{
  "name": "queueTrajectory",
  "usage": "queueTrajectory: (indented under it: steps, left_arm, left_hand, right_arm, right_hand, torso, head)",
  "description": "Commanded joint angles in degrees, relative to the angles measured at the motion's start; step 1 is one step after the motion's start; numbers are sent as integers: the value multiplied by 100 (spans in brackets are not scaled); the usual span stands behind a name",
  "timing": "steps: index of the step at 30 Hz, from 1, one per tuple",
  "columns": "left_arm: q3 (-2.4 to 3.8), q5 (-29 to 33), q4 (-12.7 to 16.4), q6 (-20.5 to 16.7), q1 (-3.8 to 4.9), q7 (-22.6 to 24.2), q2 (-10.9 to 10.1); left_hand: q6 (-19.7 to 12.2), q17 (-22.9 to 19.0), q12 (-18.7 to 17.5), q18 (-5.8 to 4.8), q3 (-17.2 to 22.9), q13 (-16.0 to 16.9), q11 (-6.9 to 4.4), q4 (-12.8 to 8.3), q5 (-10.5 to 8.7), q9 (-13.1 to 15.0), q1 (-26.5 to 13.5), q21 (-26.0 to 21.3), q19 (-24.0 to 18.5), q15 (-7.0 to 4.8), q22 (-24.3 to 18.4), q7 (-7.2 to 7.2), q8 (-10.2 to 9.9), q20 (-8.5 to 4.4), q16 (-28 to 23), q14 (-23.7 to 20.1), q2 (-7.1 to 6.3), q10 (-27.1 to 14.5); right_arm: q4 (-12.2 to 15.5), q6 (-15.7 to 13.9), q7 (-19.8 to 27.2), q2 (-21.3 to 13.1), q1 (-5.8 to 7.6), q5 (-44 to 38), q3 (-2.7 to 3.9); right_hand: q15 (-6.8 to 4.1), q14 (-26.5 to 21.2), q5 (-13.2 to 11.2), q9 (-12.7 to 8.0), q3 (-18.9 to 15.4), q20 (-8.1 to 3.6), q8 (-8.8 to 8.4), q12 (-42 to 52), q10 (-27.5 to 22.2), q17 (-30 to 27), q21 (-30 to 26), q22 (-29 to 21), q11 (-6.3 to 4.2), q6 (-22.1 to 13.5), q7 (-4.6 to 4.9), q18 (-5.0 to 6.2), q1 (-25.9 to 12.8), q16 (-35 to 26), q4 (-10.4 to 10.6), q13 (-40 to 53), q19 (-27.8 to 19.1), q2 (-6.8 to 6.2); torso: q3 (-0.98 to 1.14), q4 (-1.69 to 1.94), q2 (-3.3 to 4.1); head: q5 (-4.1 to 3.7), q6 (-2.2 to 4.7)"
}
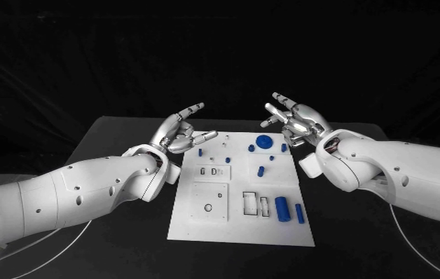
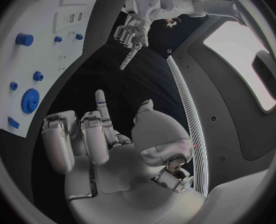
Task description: Assemble the parts on the task board
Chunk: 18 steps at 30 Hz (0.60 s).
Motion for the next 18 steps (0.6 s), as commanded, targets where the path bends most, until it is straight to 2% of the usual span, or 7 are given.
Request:
queueTrajectory:
  steps: [1,5,8,11,13,14,18]
  left_arm:
    - [-4,-802,32,41,11,-430,-21]
    - [-10,-1018,42,64,12,-563,-33]
    - [-12,-1205,40,54,14,-638,-25]
    - [-12,-1354,33,39,18,-698,-3]
    - [-11,-1442,26,38,20,-740,14]
    - [-11,-1511,21,35,23,-776,26]
    - [-9,-1655,10,19,30,-837,57]
  left_hand:
    - [459,1505,14,-42,22,1505,133,2,-6,53,38,14,602,109,1505,59,85,78,14,598,41,599]
    - [698,1505,14,-42,67,1505,198,-9,-16,59,77,14,602,188,1505,107,83,161,14,598,121,599]
    - [994,1505,14,-42,100,1505,223,-4,-34,92,132,14,602,205,1505,123,135,197,14,598,165,599]
    - [1926,1505,14,-42,183,1505,249,-10,-89,224,229,14,602,215,1505,142,361,236,14,598,279,599]
    - [2290,1505,14,-42,392,1505,285,-29,-218,286,314,14,602,247,1505,190,481,277,14,598,644,599]
    - [2388,1505,14,-42,511,1505,291,-28,-281,305,367,14,602,263,1505,193,511,311,14,598,886,599]
    - [2591,1505,14,-42,545,1505,258,-46,-323,375,488,14,602,255,1505,143,656,371,14,598,957,599]
  right_arm:
    - [-50,498,-428,13,72,-591,-2]
    - [-162,759,-610,72,138,-897,-2]
    - [-249,818,-780,129,164,-1218,-2]
    - [-329,690,-973,188,178,-1738,-2]
    - [-382,570,-1091,233,185,-2126,-1]
    - [-421,481,-1166,268,189,-2386,-1]
    - [-513,278,-1322,351,194,-2936,0]
  right_hand:
    - [-55,597,119,27,-53,-3,55,129,-37,1504,27,1505,-12,125,449,-101,90,20,9,165,618,-10]
    - [-35,597,228,51,7,17,86,147,-338,1504,27,1505,15,237,437,-101,379,20,-59,295,618,1]
    - [-61,597,285,243,138,7,398,231,-253,1504,27,1505,-13,1082,514,-101,895,20,-203,352,618,-76]
    - [-100,597,182,743,400,-30,1329,201,-39,1504,27,1505,-63,3410,502,-101,1541,20,-673,284,618,-261]
    - [-123,597,65,884,517,-54,1652,92,190,1504,27,1505,-84,4279,480,-101,1803,20,-911,182,618,-413]
    - [-175,597,35,887,588,-91,1666,-49,389,1504,27,1505,-137,4554,418,-101,1946,20,-1039,71,618,-503]
    - [-287,597,3,771,763,-223,1453,-634,1016,1504,27,1505,-250,5112,293,-101,2221,20,-1247,-350,618,-659]
  torso:
    - [-5,15,81]
    - [-11,28,108]
    - [-22,38,126]
    - [-38,56,144]
    - [-45,65,158]
    - [-48,67,163]
    - [-55,74,187]
  head:
    - [-18,-1]
    - [-29,2]
    - [-26,5]
    - [-59,18]
    - [-72,21]
    - [-72,16]
    - [-79,14]
